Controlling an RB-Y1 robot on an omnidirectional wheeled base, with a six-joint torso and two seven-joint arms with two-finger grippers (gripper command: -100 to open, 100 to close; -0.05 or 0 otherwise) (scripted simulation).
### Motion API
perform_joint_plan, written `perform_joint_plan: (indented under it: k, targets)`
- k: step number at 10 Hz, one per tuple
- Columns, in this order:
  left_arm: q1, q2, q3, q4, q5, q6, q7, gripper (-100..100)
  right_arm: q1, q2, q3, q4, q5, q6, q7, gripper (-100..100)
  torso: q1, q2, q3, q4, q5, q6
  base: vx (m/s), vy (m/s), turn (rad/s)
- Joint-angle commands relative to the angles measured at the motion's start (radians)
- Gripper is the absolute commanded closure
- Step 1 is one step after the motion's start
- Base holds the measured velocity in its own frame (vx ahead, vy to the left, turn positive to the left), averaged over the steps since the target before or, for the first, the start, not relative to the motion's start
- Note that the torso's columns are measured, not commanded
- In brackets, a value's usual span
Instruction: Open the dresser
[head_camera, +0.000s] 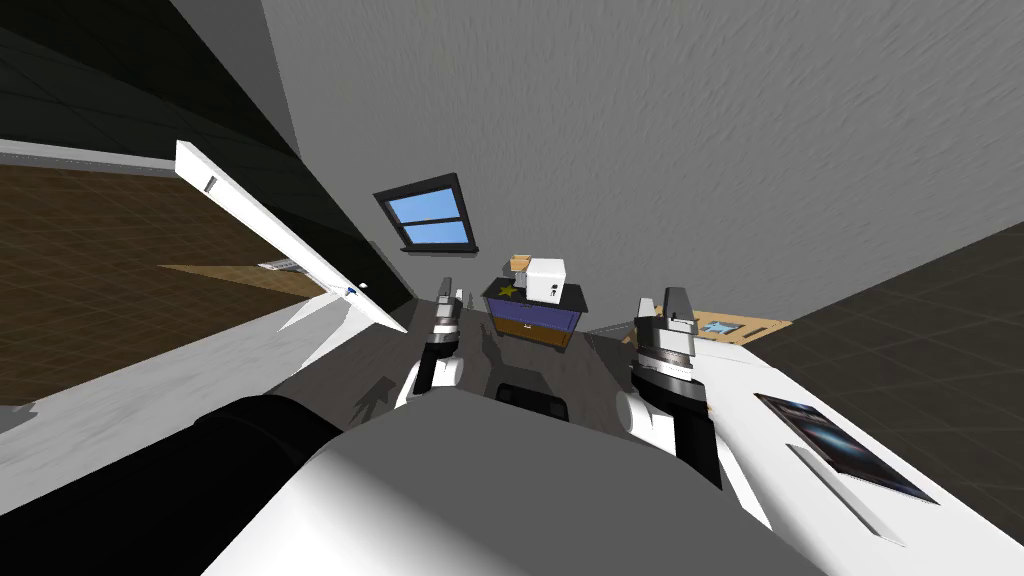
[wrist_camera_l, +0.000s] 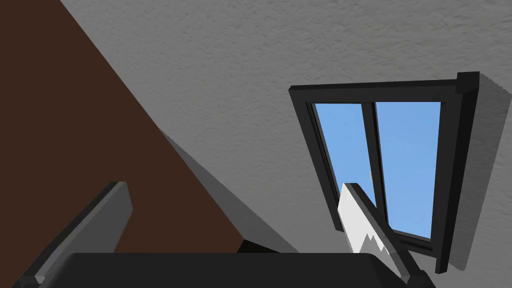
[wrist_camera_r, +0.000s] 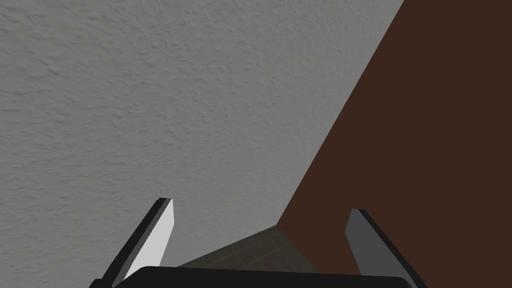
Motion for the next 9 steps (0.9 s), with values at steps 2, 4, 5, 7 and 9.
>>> perform_joint_plan:
  k: [2, 4, 5, 7, 9]
  targets:
    - [0.000, 0.000, 0.000, 0.000, 0.000, 0.000, 0.000, 0, 0.000, 0.000, 0.000, 0.000, 0.000, 0.000, 0.000, 0, 0.000, 0.104, -0.209, 0.105, 0.000, 0.000, 0.000, 0.000, 0.000]
    - [0.000, 0.000, 0.000, 0.000, 0.000, 0.000, 0.000, 0, 0.000, 0.000, 0.000, 0.000, 0.000, 0.000, 0.000, 0, 0.000, 0.248, -0.497, 0.248, 0.000, 0.000, 0.000, 0.000, 0.000]
    - [0.000, 0.000, 0.000, 0.000, 0.000, 0.000, 0.000, 0, 0.000, 0.000, 0.000, 0.000, 0.000, 0.000, 0.000, 0, 0.000, 0.322, -0.644, 0.322, 0.000, 0.000, 0.000, 0.000, 0.000]
    - [0.000, 0.000, 0.000, 0.000, 0.000, 0.000, 0.000, 0, 0.000, 0.000, 0.000, 0.000, 0.000, 0.000, 0.000, 0, 0.000, 0.470, -0.939, 0.470, 0.000, 0.000, 0.000, 0.000, 0.000]
    - [0.000, 0.000, 0.000, 0.000, 0.000, 0.000, 0.000, 0, 0.000, 0.000, 0.000, 0.000, 0.000, 0.000, 0.000, 0, 0.000, 0.618, -1.234, 0.617, 0.000, 0.000, 0.000, 0.000, 0.000]
